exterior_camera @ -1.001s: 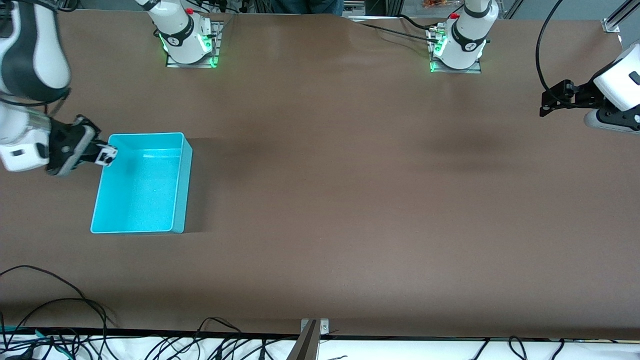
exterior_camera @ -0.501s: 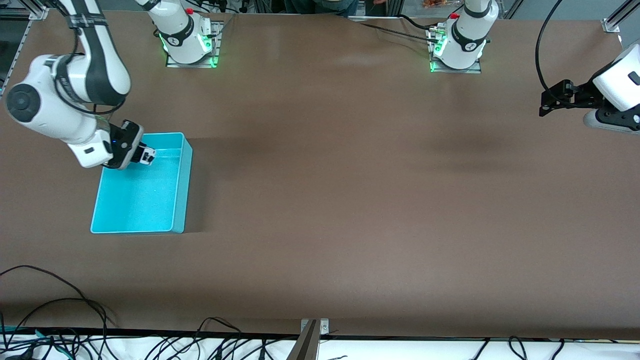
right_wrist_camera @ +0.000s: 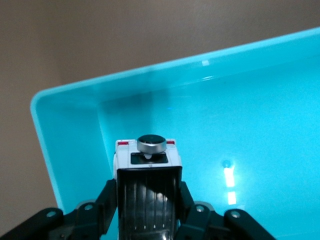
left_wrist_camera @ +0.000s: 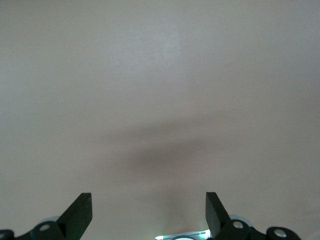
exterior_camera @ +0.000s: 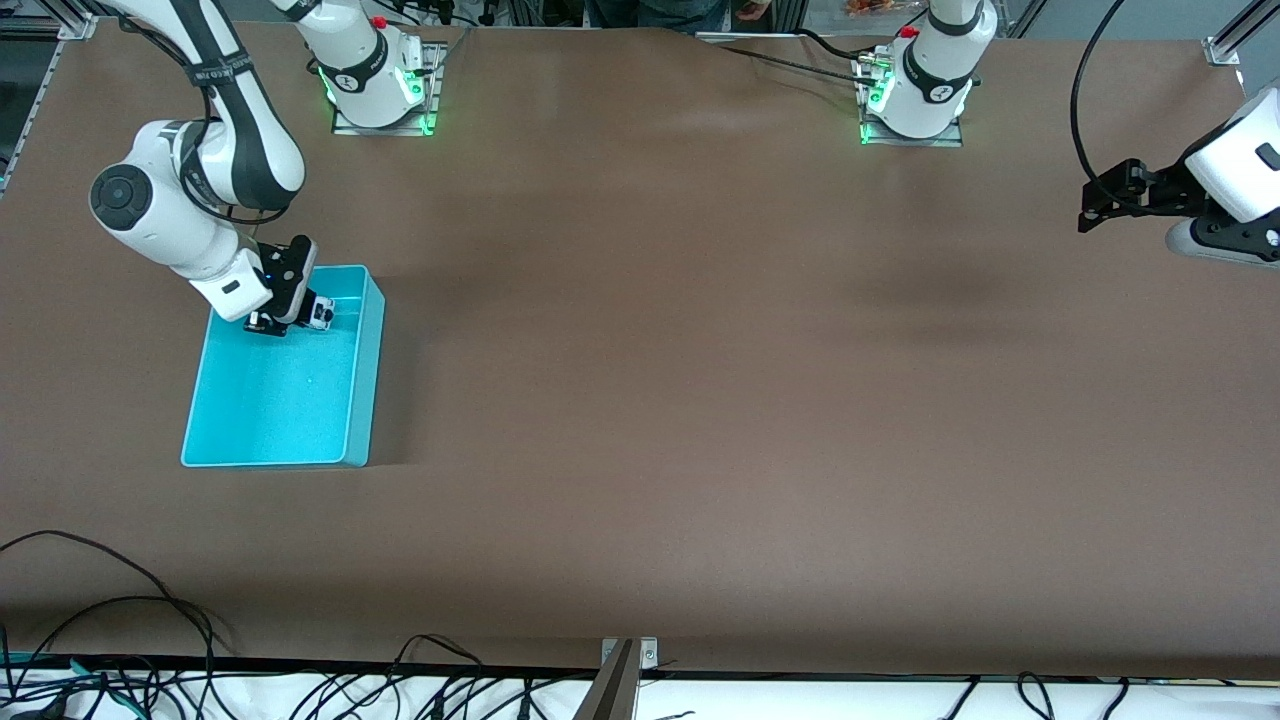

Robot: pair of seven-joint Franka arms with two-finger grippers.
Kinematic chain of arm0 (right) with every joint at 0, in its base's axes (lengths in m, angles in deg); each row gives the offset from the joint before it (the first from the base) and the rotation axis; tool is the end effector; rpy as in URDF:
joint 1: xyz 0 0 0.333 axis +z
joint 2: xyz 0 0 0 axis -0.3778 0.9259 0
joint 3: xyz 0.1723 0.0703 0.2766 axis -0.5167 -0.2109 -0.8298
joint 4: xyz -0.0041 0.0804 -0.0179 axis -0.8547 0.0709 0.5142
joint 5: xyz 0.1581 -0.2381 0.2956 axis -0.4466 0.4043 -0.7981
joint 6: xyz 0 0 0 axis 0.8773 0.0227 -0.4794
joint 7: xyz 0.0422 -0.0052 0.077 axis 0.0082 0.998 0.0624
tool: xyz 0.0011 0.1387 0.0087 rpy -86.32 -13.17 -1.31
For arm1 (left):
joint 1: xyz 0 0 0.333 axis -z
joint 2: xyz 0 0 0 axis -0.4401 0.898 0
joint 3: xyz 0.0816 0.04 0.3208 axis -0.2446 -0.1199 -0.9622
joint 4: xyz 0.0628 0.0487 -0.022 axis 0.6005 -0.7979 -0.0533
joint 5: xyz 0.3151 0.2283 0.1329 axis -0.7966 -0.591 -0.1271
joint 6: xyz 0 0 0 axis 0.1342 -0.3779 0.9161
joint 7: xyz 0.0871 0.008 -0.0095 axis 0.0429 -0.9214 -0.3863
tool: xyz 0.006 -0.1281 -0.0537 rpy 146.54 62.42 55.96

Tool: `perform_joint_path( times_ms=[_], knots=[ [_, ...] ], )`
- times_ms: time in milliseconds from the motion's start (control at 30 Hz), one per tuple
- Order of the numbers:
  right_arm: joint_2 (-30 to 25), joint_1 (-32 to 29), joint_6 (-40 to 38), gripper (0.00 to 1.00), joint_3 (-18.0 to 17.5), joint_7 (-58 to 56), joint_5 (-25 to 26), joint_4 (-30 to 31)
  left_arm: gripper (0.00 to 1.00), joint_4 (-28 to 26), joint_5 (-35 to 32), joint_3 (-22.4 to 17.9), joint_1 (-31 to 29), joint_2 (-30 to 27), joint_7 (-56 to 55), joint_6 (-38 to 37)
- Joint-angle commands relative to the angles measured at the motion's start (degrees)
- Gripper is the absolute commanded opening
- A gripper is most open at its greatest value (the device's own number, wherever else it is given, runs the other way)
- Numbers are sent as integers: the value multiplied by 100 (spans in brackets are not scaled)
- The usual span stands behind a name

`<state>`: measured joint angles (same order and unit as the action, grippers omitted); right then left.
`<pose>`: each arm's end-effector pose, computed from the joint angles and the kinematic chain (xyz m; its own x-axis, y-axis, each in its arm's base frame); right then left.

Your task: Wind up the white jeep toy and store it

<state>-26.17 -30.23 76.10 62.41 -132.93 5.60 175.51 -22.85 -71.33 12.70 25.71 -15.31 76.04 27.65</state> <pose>0.4980 -0.0279 0.2175 0.1520 0.9883 0.0113 0.9881 -0.1516 -0.0276 0.5596 -0.0079 0.5960 0.9782 -0.1690 -0.1206 -0.1696 -0.9855 0.0049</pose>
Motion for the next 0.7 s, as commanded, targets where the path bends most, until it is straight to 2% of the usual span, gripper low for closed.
perform_joint_path(
  times_ms=[0, 133, 167, 267, 300, 334, 400, 467, 667],
  knots=[
    [191, -58, 362, 0, 226, -524, 98, 106, 100, 177, -17, 7, -21, 82, 122, -145],
    [288, -58, 450, 0, 288, -701, 98, 106, 100, 177, -8, 25, -12, 99, 122, -145],
    [306, -58, 442, 7, 288, -701, 98, 106, 100, 177, -8, 25, -12, 108, 122, -145],
    [324, -58, 433, 40, 288, -701, 98, 106, 100, 177, -8, 25, -4, 108, 122, -180],
    [332, -58, 433, 60, 288, -684, 98, 97, 100, 177, -17, 25, -12, 108, 122, -206],
    [341, -49, 424, 75, 279, -640, 89, 89, 100, 177, -17, 25, -12, 108, 122, -215],
    [341, -49, 407, 79, 279, -631, 80, 80, 100, 177, -17, 25, -12, 108, 113, -215],
    [341, -58, 398, 100, 279, -631, 71, 62, 100, 177, -8, 25, -12, 108, 122, -215],
    [166, -58, 100, 100, 288, -596, 1, -157, 100, 177, -17, 25, -12, 126, 113, -224]
  ],
)
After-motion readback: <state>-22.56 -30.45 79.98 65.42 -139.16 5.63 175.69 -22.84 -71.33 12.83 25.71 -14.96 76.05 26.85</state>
